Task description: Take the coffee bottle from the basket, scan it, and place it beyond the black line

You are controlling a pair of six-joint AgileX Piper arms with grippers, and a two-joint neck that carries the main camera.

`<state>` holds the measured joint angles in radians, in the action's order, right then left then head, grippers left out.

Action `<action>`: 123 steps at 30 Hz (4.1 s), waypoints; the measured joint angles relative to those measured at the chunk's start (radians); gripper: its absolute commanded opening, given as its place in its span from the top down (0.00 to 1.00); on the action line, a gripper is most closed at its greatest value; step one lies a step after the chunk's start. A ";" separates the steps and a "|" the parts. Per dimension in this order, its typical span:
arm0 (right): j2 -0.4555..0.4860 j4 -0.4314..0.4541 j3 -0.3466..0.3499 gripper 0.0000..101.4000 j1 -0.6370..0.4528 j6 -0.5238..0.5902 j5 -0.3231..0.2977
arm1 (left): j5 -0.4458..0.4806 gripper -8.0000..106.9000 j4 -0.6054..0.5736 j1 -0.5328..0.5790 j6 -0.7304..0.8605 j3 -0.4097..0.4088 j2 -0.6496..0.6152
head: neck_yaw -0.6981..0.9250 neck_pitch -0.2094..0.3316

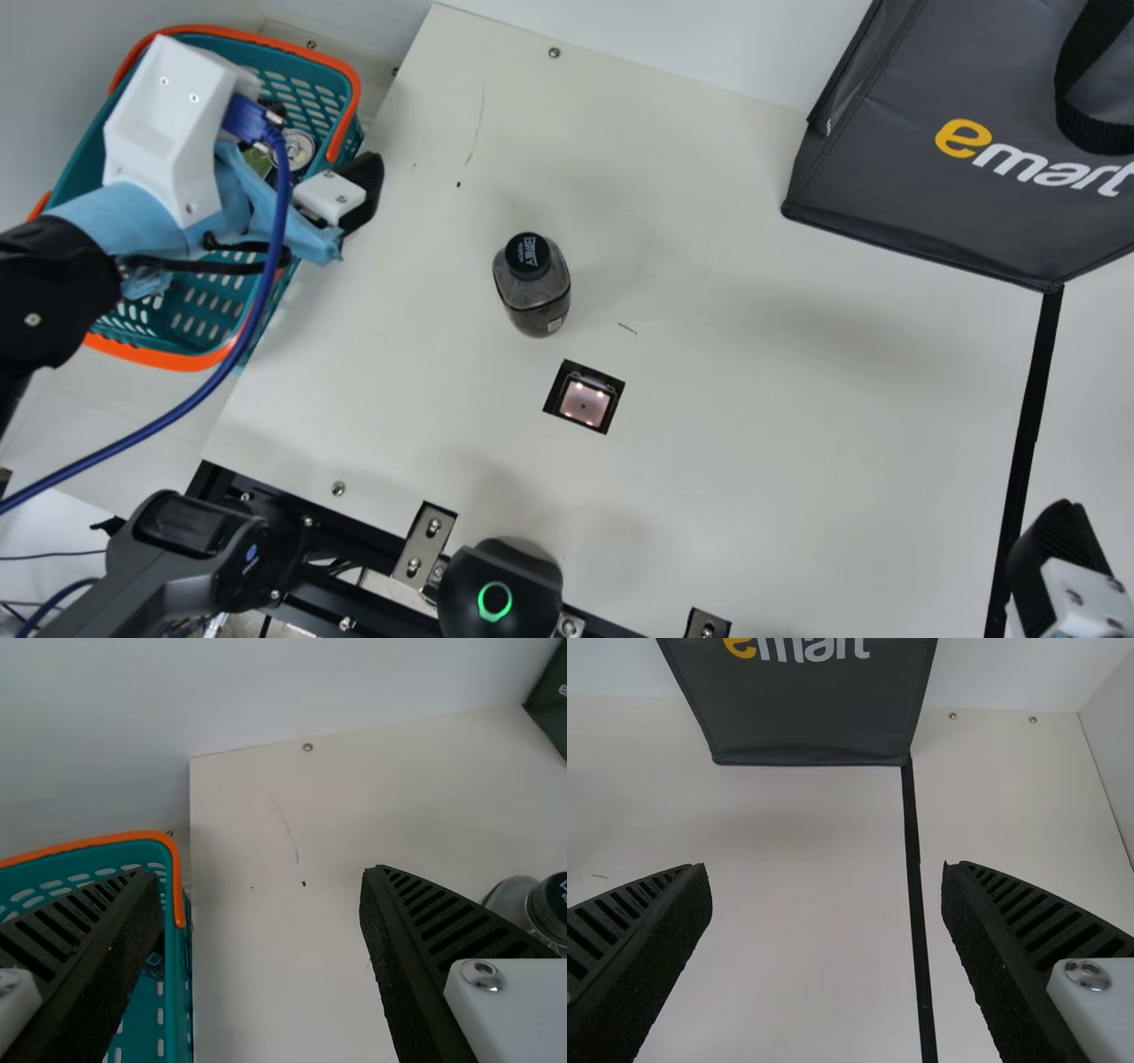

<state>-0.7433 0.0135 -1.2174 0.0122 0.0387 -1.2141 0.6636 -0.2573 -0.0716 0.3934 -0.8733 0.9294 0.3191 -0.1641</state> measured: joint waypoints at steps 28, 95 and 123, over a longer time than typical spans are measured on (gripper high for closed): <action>0.000 0.000 0.000 0.10 0.000 0.000 0.000 | 0.047 0.15 -0.090 -0.092 0.117 0.034 -0.060 | -0.345 0.000; 0.000 0.000 0.000 0.10 0.000 0.000 0.000 | 0.186 0.15 0.406 0.685 -0.646 -0.209 0.262 | -0.345 0.000; 0.000 0.000 0.000 0.10 0.000 0.000 0.000 | 0.233 0.15 0.569 0.813 -1.004 -0.227 0.392 | -0.347 -0.002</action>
<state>-0.7433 0.0135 -1.2174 0.0122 0.0387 -1.2140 0.8969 0.3121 0.7410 -0.6106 -1.1006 1.3212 -0.0276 -0.1657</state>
